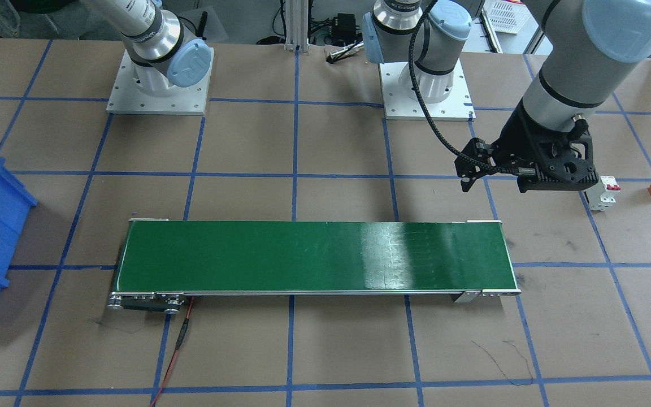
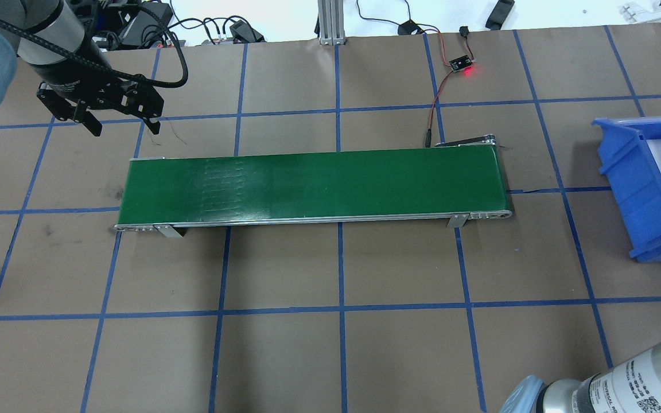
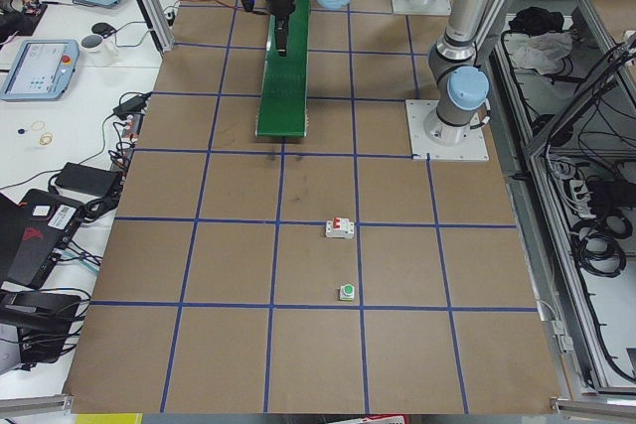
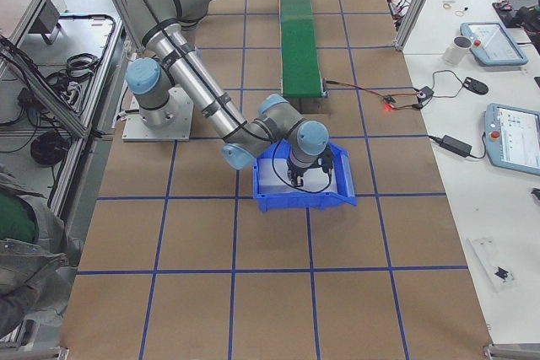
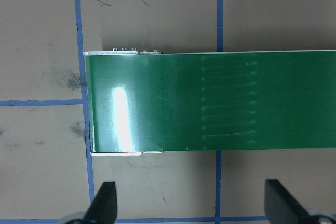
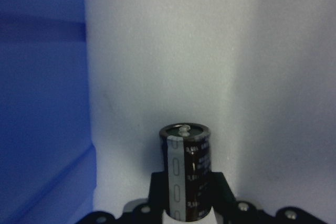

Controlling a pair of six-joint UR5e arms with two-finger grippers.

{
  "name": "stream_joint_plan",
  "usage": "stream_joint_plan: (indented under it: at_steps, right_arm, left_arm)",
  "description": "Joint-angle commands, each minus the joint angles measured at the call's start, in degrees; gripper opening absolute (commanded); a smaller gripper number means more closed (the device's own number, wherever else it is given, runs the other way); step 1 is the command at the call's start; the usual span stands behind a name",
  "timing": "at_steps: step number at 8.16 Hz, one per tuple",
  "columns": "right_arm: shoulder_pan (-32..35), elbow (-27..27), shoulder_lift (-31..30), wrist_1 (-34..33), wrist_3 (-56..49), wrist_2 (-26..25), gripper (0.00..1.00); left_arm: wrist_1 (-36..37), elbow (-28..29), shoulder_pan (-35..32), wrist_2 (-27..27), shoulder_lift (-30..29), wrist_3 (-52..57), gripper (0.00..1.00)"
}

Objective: Move capacitor from left to right
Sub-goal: 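Open the right gripper to drop the capacitor into the blue bin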

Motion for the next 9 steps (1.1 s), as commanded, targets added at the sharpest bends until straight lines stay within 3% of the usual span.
stream_joint_plan:
  at_steps: [1, 2, 3, 8, 9]
  right_arm:
    - [0.01, 0.03, -0.25, -6.48, -0.85, 7.19, 0.76]
    - [-0.07, -0.05, -0.34, -7.03, -0.68, 7.30, 0.94]
    - [-0.07, -0.14, -0.95, -6.77, -0.16, 7.30, 1.00]
    - [0.54, -0.93, -14.29, -4.67, 4.77, 5.28, 1.00]
    - [0.63, -1.11, -16.83, -0.92, 5.29, 3.80, 1.00]
  left_arm:
    - [0.00, 0.00, 0.00, 0.00, 0.00, 0.00, 1.00]
    - [0.00, 0.00, 0.00, 0.00, 0.00, 0.00, 1.00]
    - [0.00, 0.00, 0.00, 0.00, 0.00, 0.00, 1.00]
    - [0.00, 0.09, 0.00, 0.00, 0.00, 0.00, 1.00]
    - [0.00, 0.09, 0.00, 0.00, 0.00, 0.00, 1.00]
